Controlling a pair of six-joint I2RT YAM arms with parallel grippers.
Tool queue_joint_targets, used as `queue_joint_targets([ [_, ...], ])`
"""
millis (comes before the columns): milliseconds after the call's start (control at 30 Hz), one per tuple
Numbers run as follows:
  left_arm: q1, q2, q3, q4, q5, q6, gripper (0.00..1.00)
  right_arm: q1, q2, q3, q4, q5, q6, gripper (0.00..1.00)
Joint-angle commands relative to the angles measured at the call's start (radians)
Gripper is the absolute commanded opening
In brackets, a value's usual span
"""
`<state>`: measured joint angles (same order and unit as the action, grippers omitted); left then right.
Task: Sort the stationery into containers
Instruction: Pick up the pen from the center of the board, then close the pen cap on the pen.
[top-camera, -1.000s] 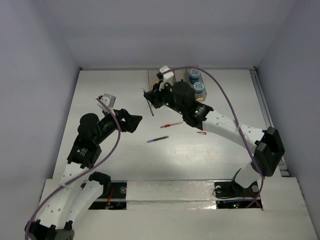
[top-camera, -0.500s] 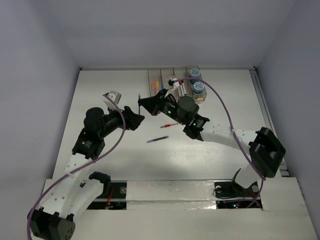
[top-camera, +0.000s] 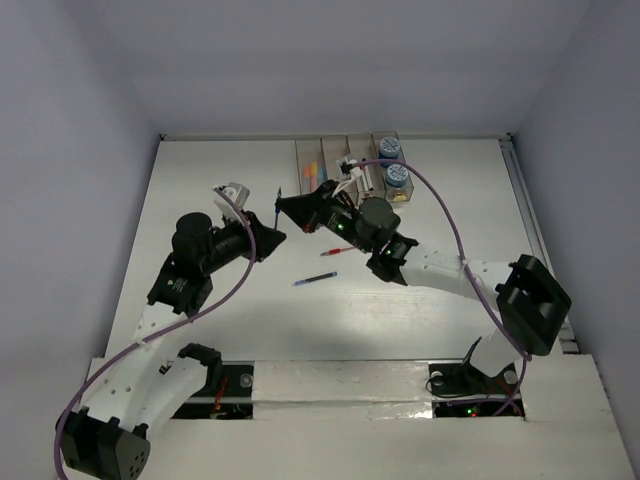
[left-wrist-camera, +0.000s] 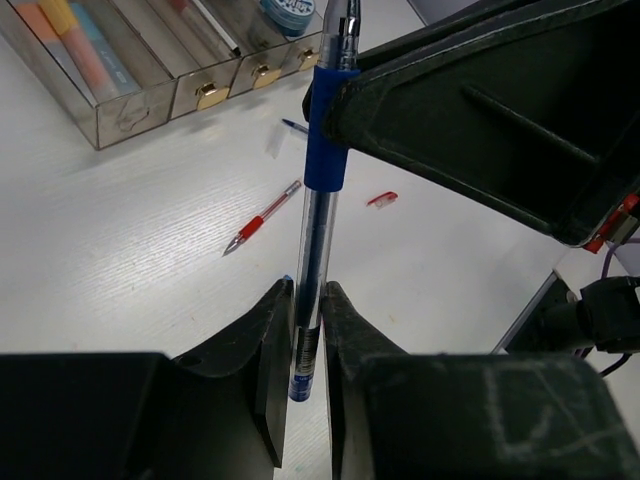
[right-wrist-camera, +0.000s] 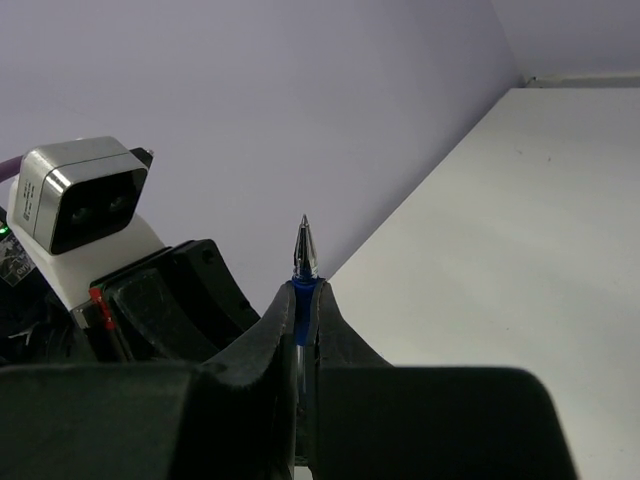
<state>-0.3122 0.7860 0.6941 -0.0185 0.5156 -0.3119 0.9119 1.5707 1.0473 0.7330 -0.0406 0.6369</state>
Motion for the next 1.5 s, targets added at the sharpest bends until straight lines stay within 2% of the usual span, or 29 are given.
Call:
queue_joint_targets([
  [0,0.015,-0.022,0.002,0.052,-0.026,0.004,0.0,0.008,-0.049,0.017,-0.009,0.011,-0.034,0.0],
  [33,0.015,-0.025,0.004,0.051,-0.026,0.004,0.0,0.008,-0.051,0.051,-0.041,-0.001,-0.048,0.09],
  [67,0.015,-0.03,0.002,0.051,-0.028,0.004,0.0,0.008,-0.052,0.074,-0.087,-0.005,-0.065,0.32],
  [100,0.015,-0.043,0.004,0.049,-0.031,0.007,0.0,0.008,-0.057,0.097,-0.198,0.001,-0.084,0.41],
  [133,0.015,-0.051,0.004,0.046,-0.035,0.007,0.0,0.008,-0.083,0.111,-0.239,0.031,-0.113,0.47],
  [167,0.015,-0.059,0.002,0.043,-0.046,0.01,0.0,0.008,-0.106,0.099,-0.268,0.037,-0.126,0.61],
  [200,0.015,-0.077,0.002,0.04,-0.051,0.011,0.0,-0.004,-0.132,0.082,-0.311,0.069,-0.135,0.67],
  [267,0.015,-0.094,0.004,0.034,-0.063,0.014,0.0,-0.051,-0.22,0.013,-0.342,0.056,-0.155,0.71],
  [433,0.015,-0.151,0.005,0.02,-0.088,0.027,0.0,-0.143,-0.356,-0.107,-0.536,0.119,-0.195,0.67],
  [467,0.015,-0.16,0.005,0.02,-0.097,0.028,0.0,-0.19,-0.36,-0.122,-0.575,0.131,-0.192,0.57],
  [567,0.015,-0.192,0.007,-0.003,-0.112,0.034,0.0,-0.274,-0.321,-0.151,-0.725,0.133,-0.167,0.51],
  [600,0.015,-0.208,0.008,-0.006,-0.115,0.036,0.0,-0.321,-0.301,-0.156,-0.778,0.14,-0.161,0.35],
  [633,0.015,-0.212,0.01,-0.011,-0.118,0.037,0.0,-0.344,-0.258,-0.164,-0.788,0.127,-0.157,0.3],
  [767,-0.008,-0.246,0.018,-0.05,-0.186,0.059,0.0,-0.426,-0.15,-0.149,-0.788,0.122,-0.155,0.25],
  [933,-0.044,-0.275,0.021,-0.069,-0.215,0.068,0.0,-0.481,-0.022,-0.089,-0.8,0.094,-0.161,0.29],
  [1100,-0.068,-0.292,0.025,-0.077,-0.239,0.073,0.0,-0.49,0.107,-0.063,-0.762,-0.002,-0.141,0.46],
  [1200,-0.087,-0.297,0.025,-0.08,-0.246,0.074,0.0,-0.499,0.164,-0.053,-0.744,-0.033,-0.115,0.52],
  [1467,-0.096,-0.301,0.027,-0.083,-0.253,0.076,0.0,-0.533,0.222,-0.041,-0.676,0.034,-0.051,0.56],
])
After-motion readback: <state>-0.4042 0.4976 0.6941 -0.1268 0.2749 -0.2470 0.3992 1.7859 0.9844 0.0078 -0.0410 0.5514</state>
